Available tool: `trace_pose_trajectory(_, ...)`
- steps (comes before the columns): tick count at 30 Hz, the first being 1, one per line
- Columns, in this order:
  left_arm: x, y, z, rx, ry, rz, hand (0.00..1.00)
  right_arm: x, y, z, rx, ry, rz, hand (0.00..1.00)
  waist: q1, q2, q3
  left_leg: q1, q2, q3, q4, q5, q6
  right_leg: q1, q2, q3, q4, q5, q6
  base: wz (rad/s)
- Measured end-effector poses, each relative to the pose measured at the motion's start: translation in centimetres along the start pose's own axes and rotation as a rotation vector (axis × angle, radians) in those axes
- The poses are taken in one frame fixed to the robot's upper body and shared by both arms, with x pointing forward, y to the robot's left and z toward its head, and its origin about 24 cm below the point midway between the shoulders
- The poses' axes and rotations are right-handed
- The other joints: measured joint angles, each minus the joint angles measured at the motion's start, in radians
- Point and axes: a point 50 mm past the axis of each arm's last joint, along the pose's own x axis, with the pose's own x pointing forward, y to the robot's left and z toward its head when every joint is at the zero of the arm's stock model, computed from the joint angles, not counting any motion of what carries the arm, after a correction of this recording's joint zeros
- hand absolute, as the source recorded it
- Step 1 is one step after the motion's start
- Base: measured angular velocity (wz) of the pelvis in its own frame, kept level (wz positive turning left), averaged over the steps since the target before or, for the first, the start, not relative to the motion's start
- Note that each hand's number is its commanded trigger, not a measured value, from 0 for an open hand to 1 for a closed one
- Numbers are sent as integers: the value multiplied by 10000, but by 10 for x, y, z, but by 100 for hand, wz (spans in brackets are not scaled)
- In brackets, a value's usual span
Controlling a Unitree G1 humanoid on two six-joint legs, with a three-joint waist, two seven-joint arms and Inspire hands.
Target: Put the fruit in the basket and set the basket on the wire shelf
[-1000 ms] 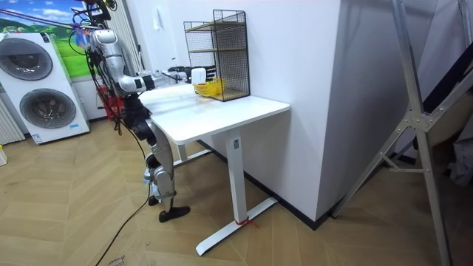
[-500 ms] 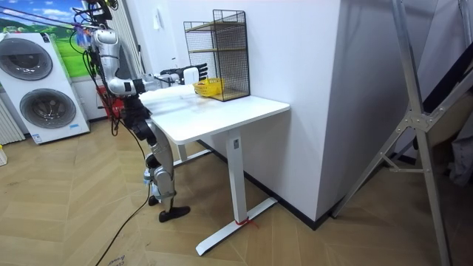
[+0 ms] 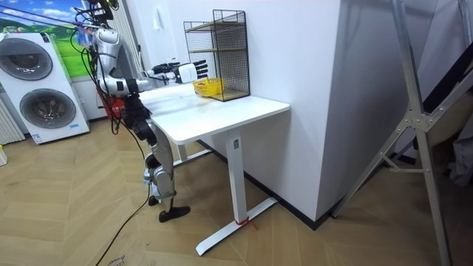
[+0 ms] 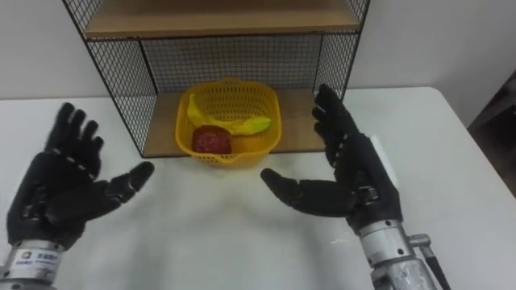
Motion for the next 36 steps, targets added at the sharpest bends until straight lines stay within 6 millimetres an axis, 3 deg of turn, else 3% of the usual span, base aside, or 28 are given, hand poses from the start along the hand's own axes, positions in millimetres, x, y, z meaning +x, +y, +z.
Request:
trace_pose_trajectory(9, -1, 24, 51, 1389, -2896, 2940, 0, -3, -34, 36, -1746, -1839, -2954, 0, 65, 13, -4, -60, -11, -29, -18, 48, 48, -31, -6, -48, -23, 9, 7, 0)
trace_pose_trajectory(12, -3, 32, 67, 1615, -3870, 3916, 0, -8, -45, 55, -2195, -2730, -4001, 0, 199, 110, -35, -62, -12, -31, -32, 56, 50, -37, -13, -109, -56, 19, 10, 0)
trace_pose_trajectory(20, -27, 69, 114, 2579, -6667, 7567, 0, -28, -87, 96, -3681, -4765, -7311, 0, 317, 238, -79, -51, -24, -133, -32, 71, 46, -81, -7, -96, -98, 21, 16, 3)
trace_pose_trajectory(23, -41, 86, 129, 2831, -7520, 9248, 0, -43, -107, 111, -3847, -5500, -9062, 0, 302, 206, -57, -61, -24, -139, -27, 68, 48, -86, -21, -107, -99, 9, 21, 0)
trace_pose_trajectory(25, -56, 105, 142, 2998, -8145, 10787, 0, -62, -133, 119, -3627, -5939, -10913, 0, 277, 191, -48, -68, -24, -155, -31, 70, 49, -87, -26, -119, -102, 9, 21, 0)
trace_pose_trajectory(27, -68, 121, 151, 3192, -8557, 12114, 0, -79, -152, 120, -3434, -6019, -12563, 0, 255, 200, -50, -89, -21, -153, -16, 66, 49, -101, -29, -115, -95, 6, 17, 0)
trace_pose_trajectory(29, -83, 133, 158, 3231, -8918, 13352, 0, -96, -165, 119, -3000, -6110, -14025, 0, 237, 257, -100, -174, -35, -138, -6, 39, 27, -232, -55, -63, 26, -41, 20, -5)
trace_pose_trajectory(31, -99, 158, 163, 2945, -8959, 15123, 0, -122, -183, 117, -1730, -6178, -15939, 0, 196, 266, -107, -374, -57, -126, 65, 27, 18, -460, -107, -78, 226, -125, -8, 0)
trace_pose_trajectory(33, -116, 179, 160, 2234, -8466, 16536, 0, -140, -196, 111, -676, -6016, -17189, 0, 185, 265, -143, -516, -84, -15, 84, 25, 21, -709, -153, -23, 413, -195, 3, -7)
trace_pose_trajectory(36, -149, 215, 133, -107, -6639, 19016, 0, -169, -224, 82, 1644, -4651, -19468, 0, 131, 322, -160, -735, -112, 28, 159, -9, 68, -939, -203, -12, 474, -224, -15, -6)
